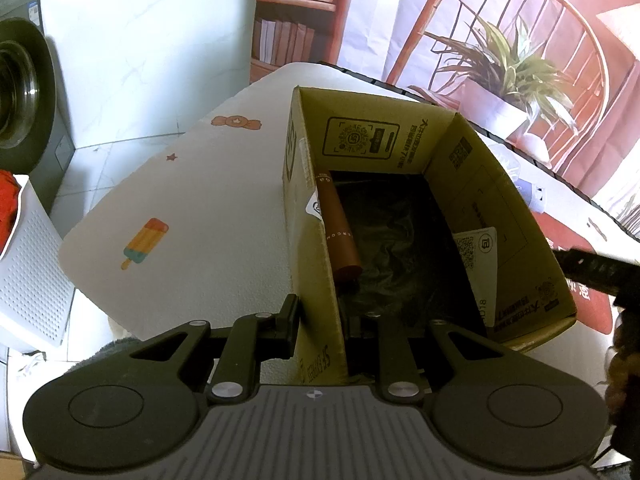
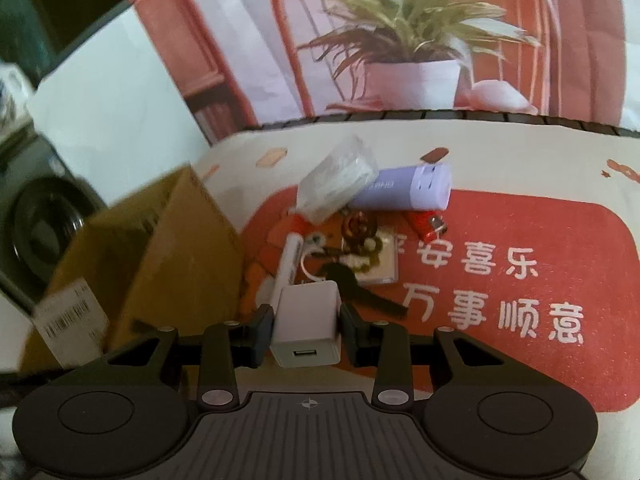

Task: Organize rigid objects
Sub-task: 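Lift the white charger, carry it over the box and release it inside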

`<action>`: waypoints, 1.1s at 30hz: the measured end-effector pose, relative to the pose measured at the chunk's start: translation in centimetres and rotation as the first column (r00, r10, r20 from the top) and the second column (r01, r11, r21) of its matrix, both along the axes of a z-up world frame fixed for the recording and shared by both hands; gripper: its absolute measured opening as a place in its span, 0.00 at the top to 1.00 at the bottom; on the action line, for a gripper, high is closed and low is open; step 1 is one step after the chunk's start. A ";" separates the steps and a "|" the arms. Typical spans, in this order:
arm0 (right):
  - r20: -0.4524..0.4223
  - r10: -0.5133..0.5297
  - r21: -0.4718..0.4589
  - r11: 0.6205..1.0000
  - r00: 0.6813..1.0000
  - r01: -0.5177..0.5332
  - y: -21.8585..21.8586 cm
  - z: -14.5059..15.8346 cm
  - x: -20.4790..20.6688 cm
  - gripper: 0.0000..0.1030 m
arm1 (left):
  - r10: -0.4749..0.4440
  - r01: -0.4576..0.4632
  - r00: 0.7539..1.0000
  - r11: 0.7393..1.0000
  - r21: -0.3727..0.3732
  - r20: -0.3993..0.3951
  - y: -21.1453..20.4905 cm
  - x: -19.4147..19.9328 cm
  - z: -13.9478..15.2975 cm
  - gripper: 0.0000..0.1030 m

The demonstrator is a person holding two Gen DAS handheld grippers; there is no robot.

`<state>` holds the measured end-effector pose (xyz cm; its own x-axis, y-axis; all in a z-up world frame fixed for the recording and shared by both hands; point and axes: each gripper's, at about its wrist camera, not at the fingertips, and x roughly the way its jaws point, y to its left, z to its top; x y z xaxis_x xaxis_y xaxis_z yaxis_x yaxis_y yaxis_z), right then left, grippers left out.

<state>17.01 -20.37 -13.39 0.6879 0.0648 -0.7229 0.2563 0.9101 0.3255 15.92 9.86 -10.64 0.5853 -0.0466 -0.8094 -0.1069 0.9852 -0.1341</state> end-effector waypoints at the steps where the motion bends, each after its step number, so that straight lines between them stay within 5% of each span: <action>1: 0.012 -0.007 0.013 1.000 1.000 0.007 -0.2 0.4 -0.1 0.67 | 0.000 0.000 1.000 1.000 -0.001 0.000 0.0 0.0 0.0 0.78; 11: 0.122 -0.026 0.095 0.995 0.992 0.014 -0.4 4.9 0.7 0.67 | 0.004 -0.004 1.000 1.000 -0.009 0.002 0.2 0.0 -0.1 0.78; 18: 0.177 0.110 0.068 0.990 0.978 -0.124 3.1 7.8 2.7 0.67 | 0.005 -0.005 1.000 1.000 -0.016 0.002 0.3 0.0 -0.3 0.78; 33: -0.077 0.369 -0.004 0.929 0.926 -0.370 12.6 4.9 6.3 0.67 | 0.005 -0.006 1.000 0.999 -0.041 -0.005 0.5 0.2 -0.4 0.76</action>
<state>23.30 -7.77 -8.47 0.5626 0.2905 -0.7740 -0.0764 0.9505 0.3012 16.17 10.34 -11.09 0.5819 -0.0765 -0.8097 -0.1131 0.9783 -0.1736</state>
